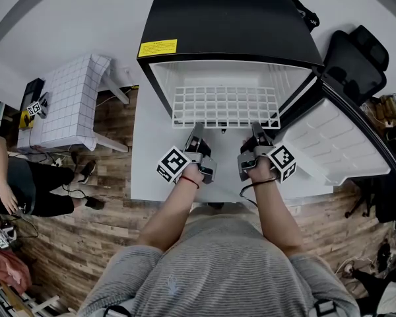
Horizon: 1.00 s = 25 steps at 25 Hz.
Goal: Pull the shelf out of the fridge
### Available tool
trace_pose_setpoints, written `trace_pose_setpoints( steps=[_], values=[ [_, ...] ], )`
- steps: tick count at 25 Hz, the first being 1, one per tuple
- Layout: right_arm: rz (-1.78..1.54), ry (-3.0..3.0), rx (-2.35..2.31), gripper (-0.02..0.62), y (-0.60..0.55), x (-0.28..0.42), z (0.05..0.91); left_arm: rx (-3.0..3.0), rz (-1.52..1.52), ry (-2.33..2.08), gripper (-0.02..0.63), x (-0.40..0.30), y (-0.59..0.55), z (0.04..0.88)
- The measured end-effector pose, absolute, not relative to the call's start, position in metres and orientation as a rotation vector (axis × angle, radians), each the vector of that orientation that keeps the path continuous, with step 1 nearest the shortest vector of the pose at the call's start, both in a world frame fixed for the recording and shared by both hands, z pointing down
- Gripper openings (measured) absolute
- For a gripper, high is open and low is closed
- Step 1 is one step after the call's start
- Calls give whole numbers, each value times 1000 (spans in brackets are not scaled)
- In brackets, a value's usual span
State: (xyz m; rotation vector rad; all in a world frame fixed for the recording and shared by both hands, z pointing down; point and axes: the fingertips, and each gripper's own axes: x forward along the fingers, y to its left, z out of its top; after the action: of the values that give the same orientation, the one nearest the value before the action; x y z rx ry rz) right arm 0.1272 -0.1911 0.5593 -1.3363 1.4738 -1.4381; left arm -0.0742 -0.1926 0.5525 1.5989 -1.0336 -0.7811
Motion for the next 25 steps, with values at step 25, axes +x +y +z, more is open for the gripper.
trace_pose_setpoints(
  steps=[25],
  values=[
    [-1454,1466,-1336,54,-186,128,559,1589,-768,-1021,57,-73,-186,552]
  ],
)
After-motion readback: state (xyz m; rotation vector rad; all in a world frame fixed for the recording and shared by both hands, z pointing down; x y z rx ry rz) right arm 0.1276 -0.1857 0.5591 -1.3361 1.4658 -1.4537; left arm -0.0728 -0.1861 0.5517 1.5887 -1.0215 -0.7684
